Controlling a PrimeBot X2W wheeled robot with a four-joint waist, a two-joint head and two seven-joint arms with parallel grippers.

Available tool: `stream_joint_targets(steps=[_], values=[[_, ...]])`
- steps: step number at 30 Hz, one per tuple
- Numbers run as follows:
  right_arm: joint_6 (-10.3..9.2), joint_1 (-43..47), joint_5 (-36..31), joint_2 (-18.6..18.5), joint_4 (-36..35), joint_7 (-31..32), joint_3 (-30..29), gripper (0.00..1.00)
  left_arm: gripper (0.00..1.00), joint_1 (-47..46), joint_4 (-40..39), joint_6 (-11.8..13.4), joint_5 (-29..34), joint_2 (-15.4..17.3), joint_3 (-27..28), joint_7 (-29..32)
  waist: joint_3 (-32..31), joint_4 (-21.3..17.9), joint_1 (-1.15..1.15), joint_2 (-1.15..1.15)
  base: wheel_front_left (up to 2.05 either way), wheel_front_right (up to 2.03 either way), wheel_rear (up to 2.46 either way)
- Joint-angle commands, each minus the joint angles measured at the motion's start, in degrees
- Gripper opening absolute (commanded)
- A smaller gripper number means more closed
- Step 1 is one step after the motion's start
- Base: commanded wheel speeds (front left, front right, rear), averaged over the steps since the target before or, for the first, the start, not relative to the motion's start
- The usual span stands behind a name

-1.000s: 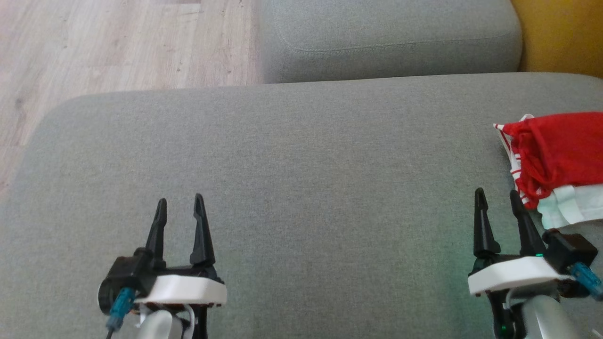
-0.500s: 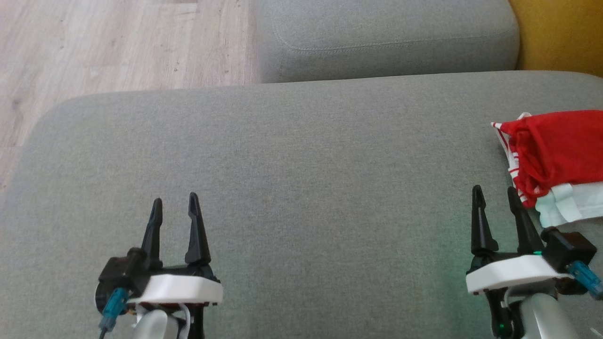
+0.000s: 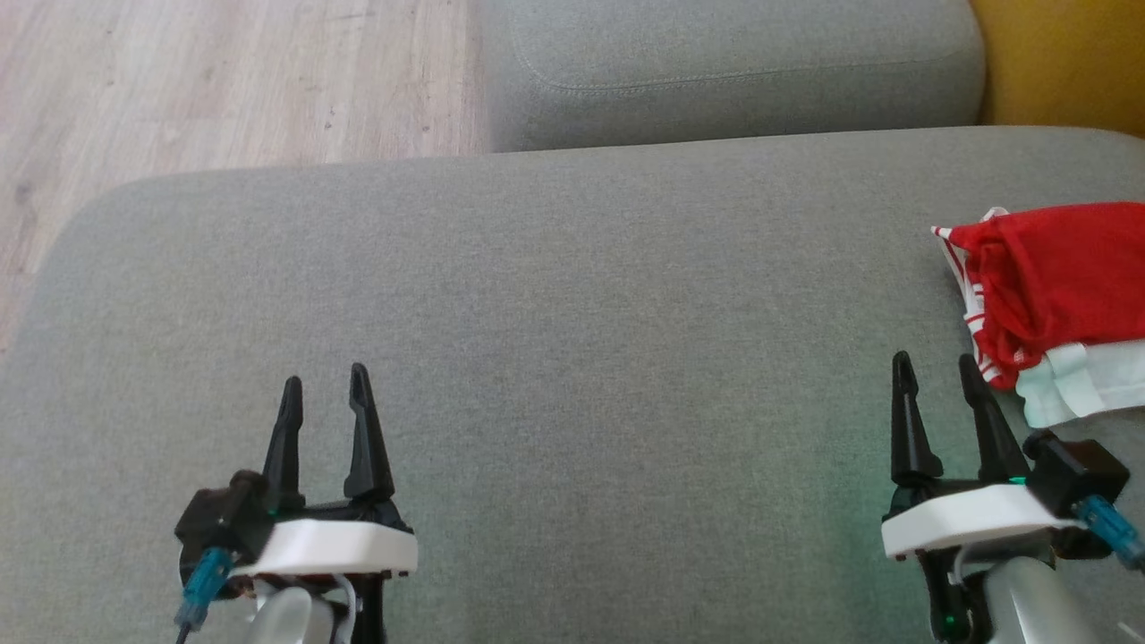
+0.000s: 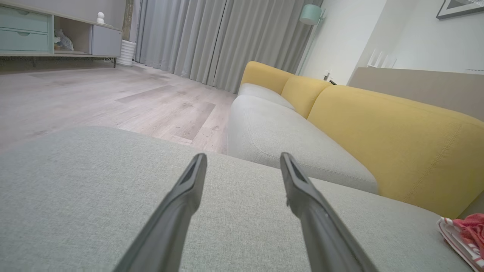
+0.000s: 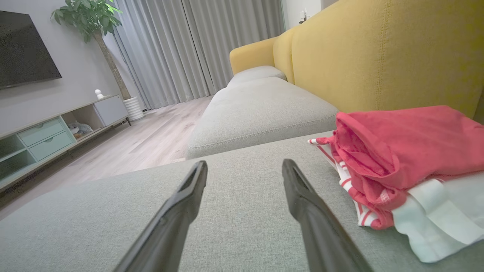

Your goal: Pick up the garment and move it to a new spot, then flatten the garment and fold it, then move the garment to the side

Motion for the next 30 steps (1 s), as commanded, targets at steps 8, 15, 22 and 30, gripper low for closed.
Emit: stream_joint_targets(steps=[8, 15, 22, 30], values=[[0.00, 0.4, 1.1, 0.1, 2.6, 0.5, -0.2, 0.00, 0.00, 0.7, 2.6, -0.1, -2.3, -0.1, 0.1, 0.3, 0.5, -0.2, 0.01, 0.00, 0.00, 0.00, 0.00], [0.00, 0.3, 5.5, 0.1, 2.2, 1.6, -0.5, 0.00, 0.00, 0.6, 2.4, -0.6, -6.1, 0.0, 1.1, 1.5, 0.4, -0.3, 0.01, 0.00, 0.00, 0.00, 0.00], [-0.01, 0.2, 9.9, 0.0, 1.7, 2.7, -0.8, 0.00, 0.00, 0.5, 2.2, -1.1, -9.8, 0.0, 2.1, 2.7, 0.3, -0.5, 0.01, 0.00, 0.00, 0.00, 0.00], [-0.01, 0.1, 14.9, 0.0, 1.2, 4.0, -1.2, 0.00, 0.00, 0.4, 2.0, -1.7, -14.0, 0.0, 3.2, 4.0, 0.3, -0.6, 0.00, 0.00, 0.00, 0.00, 0.00]])
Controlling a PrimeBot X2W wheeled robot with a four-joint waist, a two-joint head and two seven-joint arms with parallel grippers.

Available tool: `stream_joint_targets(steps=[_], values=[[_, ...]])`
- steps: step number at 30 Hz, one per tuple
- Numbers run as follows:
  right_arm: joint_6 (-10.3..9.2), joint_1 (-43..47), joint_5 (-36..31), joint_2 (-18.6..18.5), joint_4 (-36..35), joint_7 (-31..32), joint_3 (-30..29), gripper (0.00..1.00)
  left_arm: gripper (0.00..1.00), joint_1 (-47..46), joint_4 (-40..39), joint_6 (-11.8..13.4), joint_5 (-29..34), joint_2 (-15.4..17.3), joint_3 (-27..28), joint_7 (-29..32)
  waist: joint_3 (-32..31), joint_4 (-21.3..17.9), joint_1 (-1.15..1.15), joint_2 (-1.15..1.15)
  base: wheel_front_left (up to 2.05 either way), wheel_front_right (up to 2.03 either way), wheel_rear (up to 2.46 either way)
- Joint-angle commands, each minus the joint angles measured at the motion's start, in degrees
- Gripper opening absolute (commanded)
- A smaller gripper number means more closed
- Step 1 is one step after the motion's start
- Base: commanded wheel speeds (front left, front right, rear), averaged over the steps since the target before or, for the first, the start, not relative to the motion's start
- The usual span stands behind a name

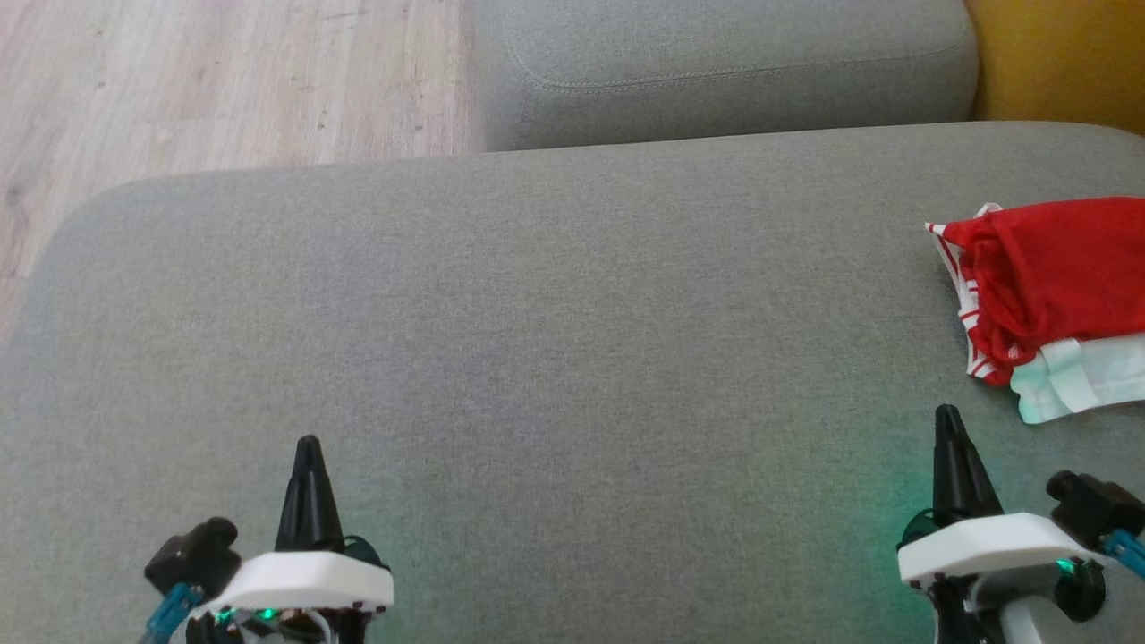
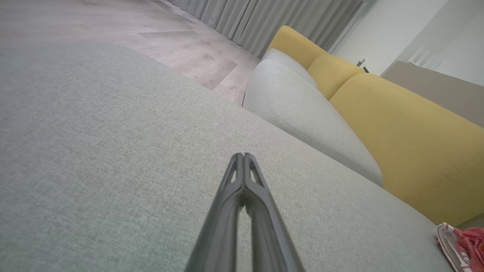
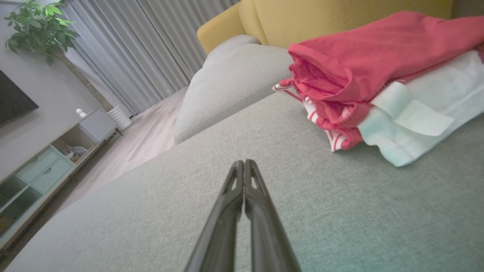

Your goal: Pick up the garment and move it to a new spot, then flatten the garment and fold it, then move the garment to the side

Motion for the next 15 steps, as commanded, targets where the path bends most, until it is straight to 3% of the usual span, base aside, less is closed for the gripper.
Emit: stream_joint_targets(steps=[1, 15], values=[[-0.01, -2.4, 1.7, -0.1, -2.2, 0.5, -0.3, 0.00, 0.00, -2.7, -2.1, -0.6, -1.3, 0.1, 1.3, 0.3, 0.0, 0.0, 0.00, 0.00, 0.00, 0.00, 0.00], [-0.02, -2.7, 10.4, -0.1, -3.1, 2.8, -0.9, 0.00, 0.00, -2.9, -2.5, -1.6, -8.7, 0.1, 3.3, 2.6, -0.1, -0.3, 0.00, 0.00, 0.00, 0.00, 0.00]])
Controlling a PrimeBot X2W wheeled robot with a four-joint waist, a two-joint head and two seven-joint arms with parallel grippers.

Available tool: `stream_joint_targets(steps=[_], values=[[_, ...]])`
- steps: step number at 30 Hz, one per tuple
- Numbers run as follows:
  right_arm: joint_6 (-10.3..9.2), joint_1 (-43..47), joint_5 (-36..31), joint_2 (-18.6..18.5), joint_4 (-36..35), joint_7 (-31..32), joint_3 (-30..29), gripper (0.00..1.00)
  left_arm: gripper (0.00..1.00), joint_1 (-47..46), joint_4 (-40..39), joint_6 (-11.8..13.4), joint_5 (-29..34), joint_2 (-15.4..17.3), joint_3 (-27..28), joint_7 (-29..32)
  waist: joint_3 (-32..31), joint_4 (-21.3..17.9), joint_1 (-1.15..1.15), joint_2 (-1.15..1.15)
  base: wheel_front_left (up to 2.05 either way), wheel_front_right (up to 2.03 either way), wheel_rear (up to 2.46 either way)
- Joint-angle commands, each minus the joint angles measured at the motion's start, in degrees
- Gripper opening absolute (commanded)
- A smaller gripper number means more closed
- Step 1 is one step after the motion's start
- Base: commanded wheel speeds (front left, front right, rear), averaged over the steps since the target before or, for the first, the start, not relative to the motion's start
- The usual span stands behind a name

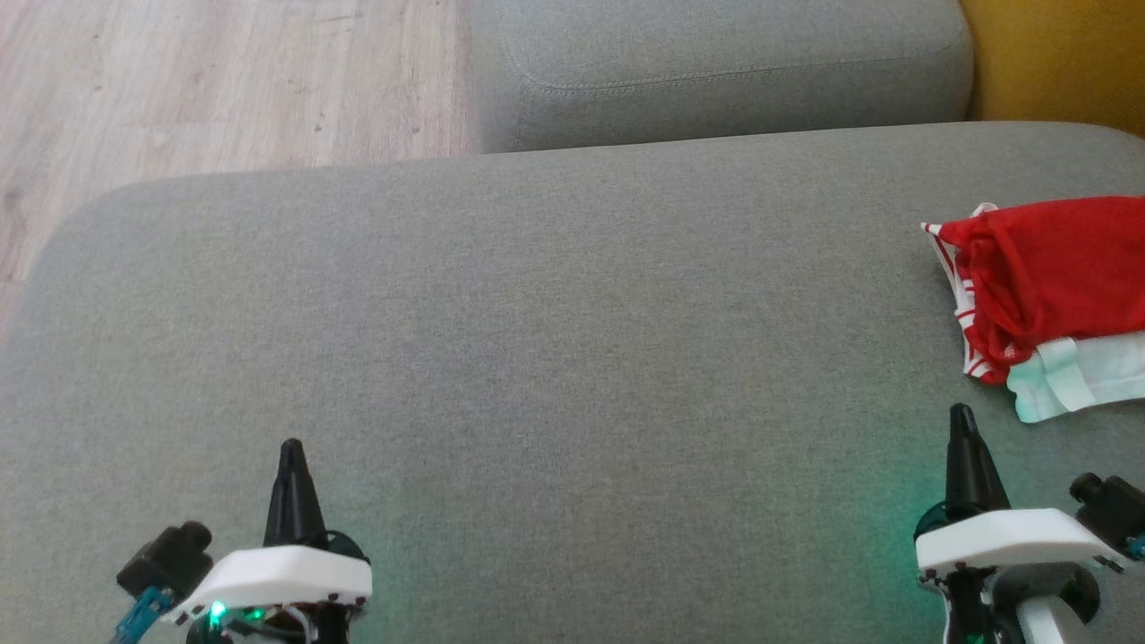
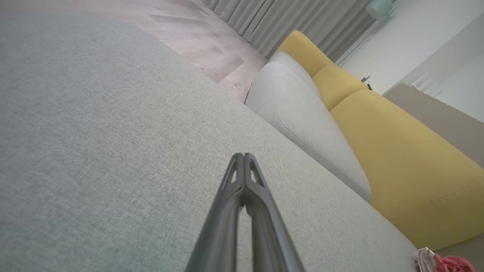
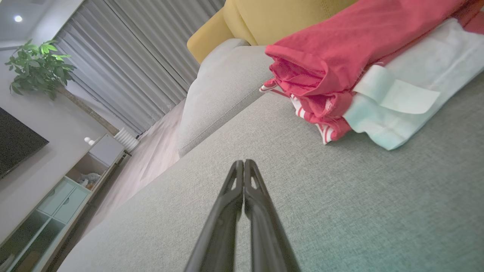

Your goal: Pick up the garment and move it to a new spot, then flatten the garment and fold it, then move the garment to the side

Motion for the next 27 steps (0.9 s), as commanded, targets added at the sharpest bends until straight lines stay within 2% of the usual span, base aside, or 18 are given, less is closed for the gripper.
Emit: stream_joint_targets(steps=[1, 27], values=[[-0.02, -2.7, 1.7, -0.2, -2.2, 0.3, -0.1, 0.00, 0.00, -2.9, -1.9, -0.7, -1.3, 0.1, 1.5, 0.4, 0.0, 0.0, 0.00, 0.00, 0.00, 0.00, 0.00], [-0.03, -3.3, 17.3, -0.2, -3.7, 4.4, -1.3, 0.00, 0.00, -3.3, -2.7, -2.5, -14.6, 0.2, 5.0, 4.6, -0.2, -0.5, 0.00, 0.00, 0.00, 0.00, 0.00]])
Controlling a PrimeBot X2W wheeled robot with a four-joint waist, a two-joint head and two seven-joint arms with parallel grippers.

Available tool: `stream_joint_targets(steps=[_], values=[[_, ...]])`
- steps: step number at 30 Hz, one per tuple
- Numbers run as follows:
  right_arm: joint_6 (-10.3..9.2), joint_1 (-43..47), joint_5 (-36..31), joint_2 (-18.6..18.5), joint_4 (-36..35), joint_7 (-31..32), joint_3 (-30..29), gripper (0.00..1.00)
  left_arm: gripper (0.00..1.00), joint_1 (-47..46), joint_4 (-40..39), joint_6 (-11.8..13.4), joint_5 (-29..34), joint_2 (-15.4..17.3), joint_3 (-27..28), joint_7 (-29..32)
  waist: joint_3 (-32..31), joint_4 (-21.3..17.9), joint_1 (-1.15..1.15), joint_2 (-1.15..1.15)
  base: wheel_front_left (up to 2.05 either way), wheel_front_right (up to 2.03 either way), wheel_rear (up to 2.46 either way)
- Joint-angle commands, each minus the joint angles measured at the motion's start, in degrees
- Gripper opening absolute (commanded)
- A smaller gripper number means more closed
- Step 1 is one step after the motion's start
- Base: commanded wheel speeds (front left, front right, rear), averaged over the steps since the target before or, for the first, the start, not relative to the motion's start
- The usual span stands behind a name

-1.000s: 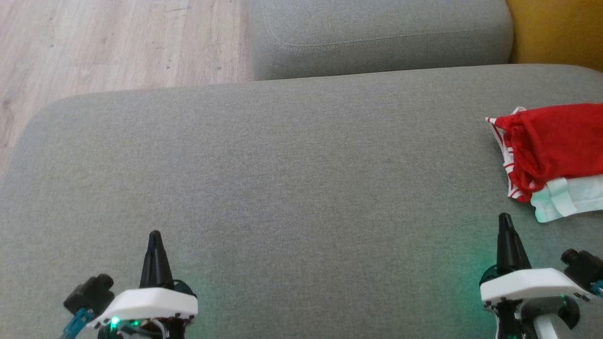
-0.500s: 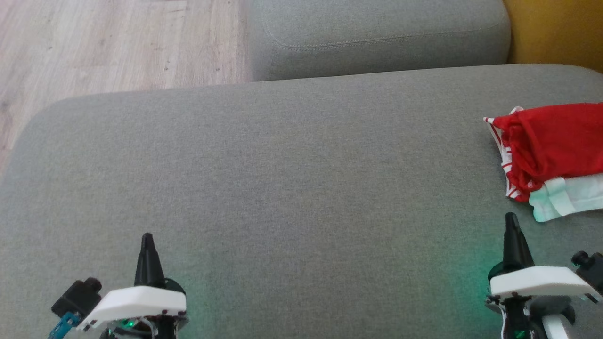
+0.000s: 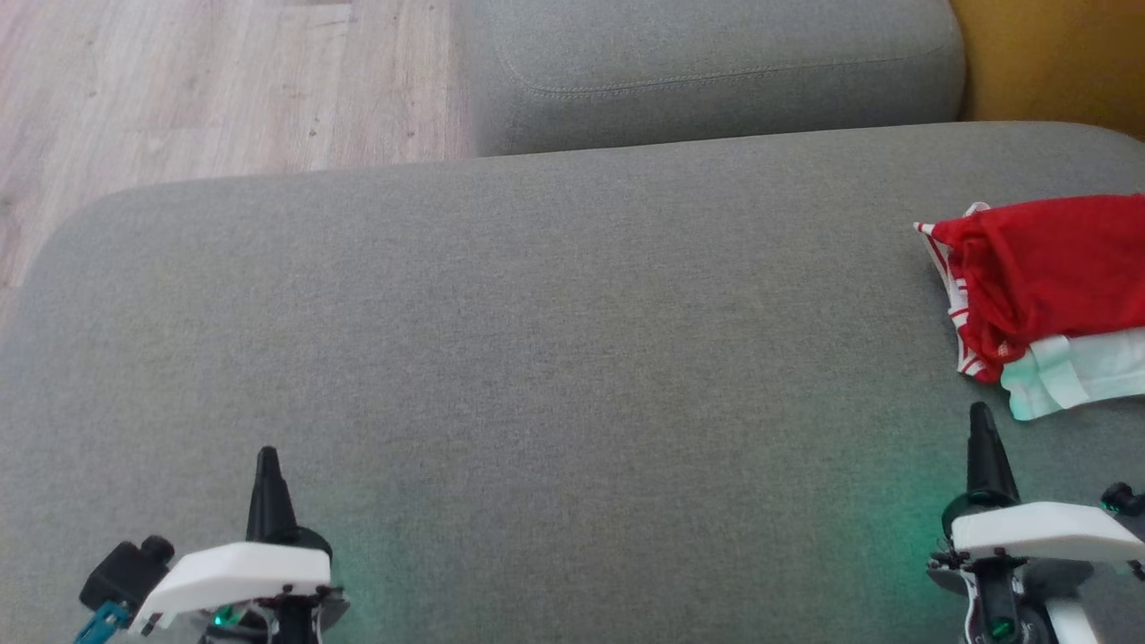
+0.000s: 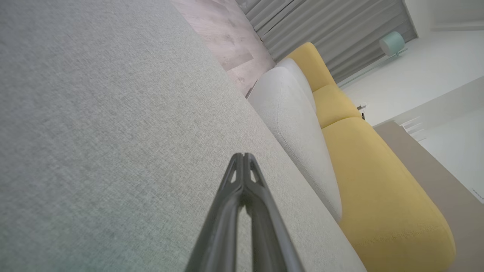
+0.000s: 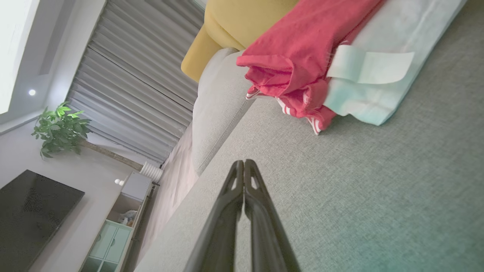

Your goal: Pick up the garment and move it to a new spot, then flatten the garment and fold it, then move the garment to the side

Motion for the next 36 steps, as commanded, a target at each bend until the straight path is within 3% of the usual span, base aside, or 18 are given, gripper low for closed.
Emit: stream_joint_targets(steps=[1, 36], values=[[-0.03, -3.2, 1.8, -0.2, -2.3, 0.4, 0.3, 0.00, 0.00, -3.2, -2.3, -0.6, -1.4, 0.2, 1.7, 0.4, 0.0, 0.0, 0.00, 0.00, 0.00, 0.00, 0.00], [-0.04, -3.9, 23.7, -0.3, -4.4, 6.2, -1.4, 0.00, 0.00, -3.7, -3.2, -3.1, -20.0, 0.3, 6.7, 6.4, -0.3, -0.7, 0.00, 0.00, 0.00, 0.00, 0.00]])
